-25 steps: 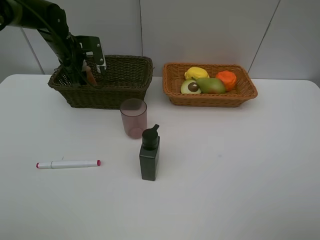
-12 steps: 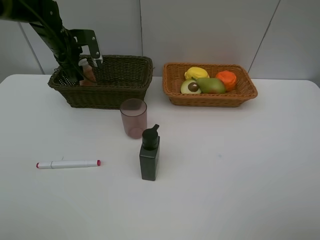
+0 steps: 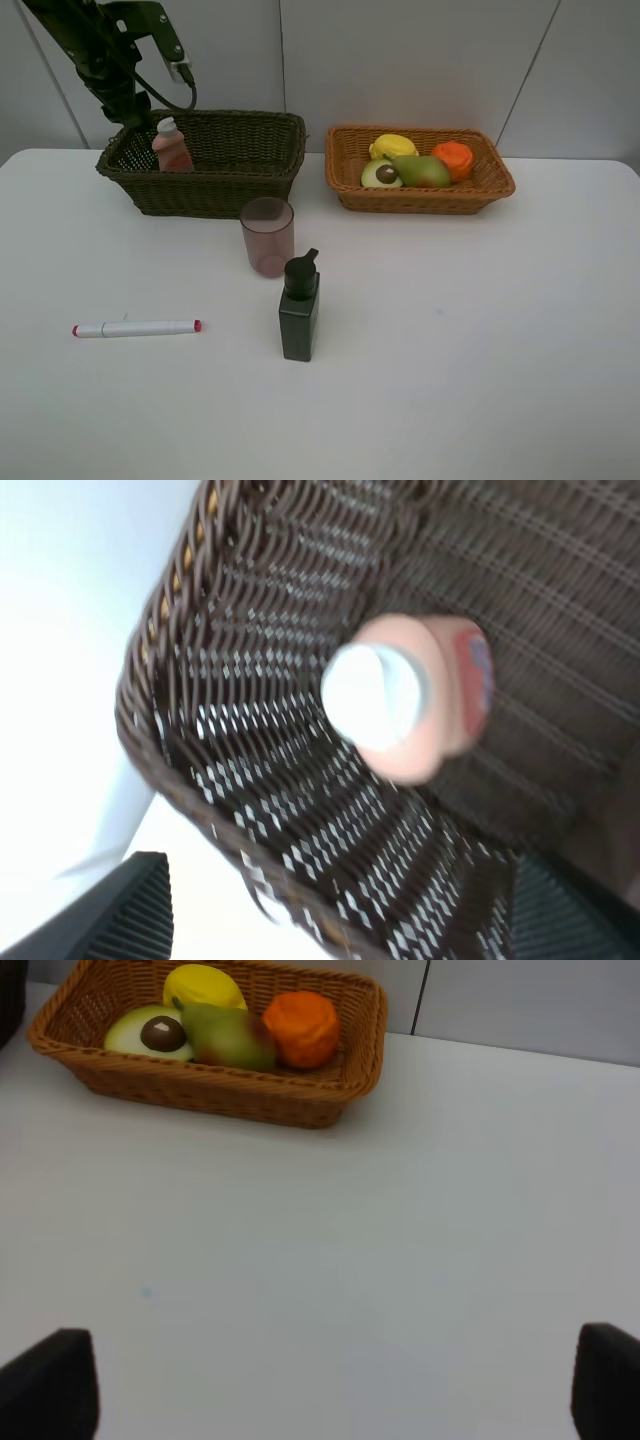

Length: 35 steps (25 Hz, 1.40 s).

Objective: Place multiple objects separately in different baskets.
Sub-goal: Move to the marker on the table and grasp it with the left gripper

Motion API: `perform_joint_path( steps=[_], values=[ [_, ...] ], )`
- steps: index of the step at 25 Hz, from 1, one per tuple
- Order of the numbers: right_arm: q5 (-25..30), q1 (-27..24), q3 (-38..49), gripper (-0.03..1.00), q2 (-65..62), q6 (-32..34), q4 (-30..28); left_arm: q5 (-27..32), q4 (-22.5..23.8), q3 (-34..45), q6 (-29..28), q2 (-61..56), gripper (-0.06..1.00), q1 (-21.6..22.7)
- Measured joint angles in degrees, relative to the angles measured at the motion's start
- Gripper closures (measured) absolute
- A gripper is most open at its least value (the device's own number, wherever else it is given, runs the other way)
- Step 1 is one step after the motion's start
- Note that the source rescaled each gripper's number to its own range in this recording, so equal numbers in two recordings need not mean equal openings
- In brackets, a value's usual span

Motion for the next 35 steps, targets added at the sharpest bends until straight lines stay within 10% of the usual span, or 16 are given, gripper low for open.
perform_joint_path(
  steps=[9, 19, 35],
  values=[
    [0.00, 0.00, 0.00, -0.03, 0.00, 0.00, 0.00, 11.35, -0.44, 3.99, 0.66, -8.88, 0.04, -2.86],
    [0.00, 0.00, 0.00, -0.03, 0.00, 0.00, 0.00, 12.20, -1.07, 22.86, 12.25, -17.99, 0.04, -7.32],
    [0.00, 0.00, 0.00, -0.03, 0.00, 0.00, 0.00, 5.89, -2.66, 36.73, 13.75, -14.41, 0.04, -9.84]
  ],
)
